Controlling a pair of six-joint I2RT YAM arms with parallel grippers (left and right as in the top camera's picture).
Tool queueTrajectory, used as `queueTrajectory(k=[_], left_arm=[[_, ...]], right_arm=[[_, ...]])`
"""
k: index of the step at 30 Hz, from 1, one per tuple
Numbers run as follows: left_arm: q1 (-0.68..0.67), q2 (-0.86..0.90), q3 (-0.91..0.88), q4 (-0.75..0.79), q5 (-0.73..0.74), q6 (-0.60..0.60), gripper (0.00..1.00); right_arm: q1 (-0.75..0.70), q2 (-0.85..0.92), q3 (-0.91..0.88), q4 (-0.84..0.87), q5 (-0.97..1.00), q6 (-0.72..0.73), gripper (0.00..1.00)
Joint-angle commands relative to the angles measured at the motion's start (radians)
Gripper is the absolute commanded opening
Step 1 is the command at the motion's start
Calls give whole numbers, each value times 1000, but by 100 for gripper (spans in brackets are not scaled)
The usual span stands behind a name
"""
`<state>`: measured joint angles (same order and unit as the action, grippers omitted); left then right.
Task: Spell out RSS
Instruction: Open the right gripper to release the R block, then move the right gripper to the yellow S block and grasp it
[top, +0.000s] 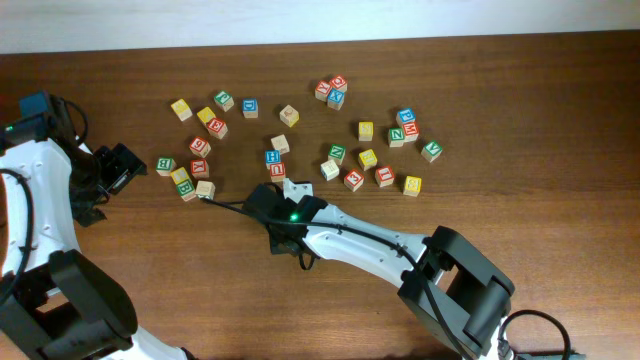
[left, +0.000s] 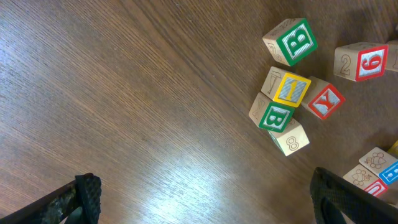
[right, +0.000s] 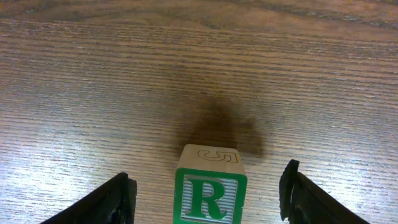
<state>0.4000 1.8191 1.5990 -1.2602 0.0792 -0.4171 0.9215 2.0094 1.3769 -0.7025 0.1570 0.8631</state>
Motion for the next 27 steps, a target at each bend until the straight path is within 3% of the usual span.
queueTrajectory(k=[1, 7, 10, 17, 20, 27], left_arm=[[2, -20, 14, -1, 4, -16, 99], [2, -20, 14, -1, 4, -16, 99], [2, -20, 14, -1, 4, -16, 99], [2, -20, 14, -1, 4, -16, 99], [2, -20, 14, -1, 4, -16, 99], [2, -20, 14, -1, 4, -16, 99]], right_arm=[[-28, -5, 5, -20, 9, -29, 67], [-92, -87, 129, -156, -7, -76, 67], [-123, -163, 244, -222, -49, -179, 77], [-167, -235, 317, -338, -48, -179, 80], [-198, -235, 317, -380, -25, -174, 90], [-349, -235, 317, -454, -34, -146, 86]])
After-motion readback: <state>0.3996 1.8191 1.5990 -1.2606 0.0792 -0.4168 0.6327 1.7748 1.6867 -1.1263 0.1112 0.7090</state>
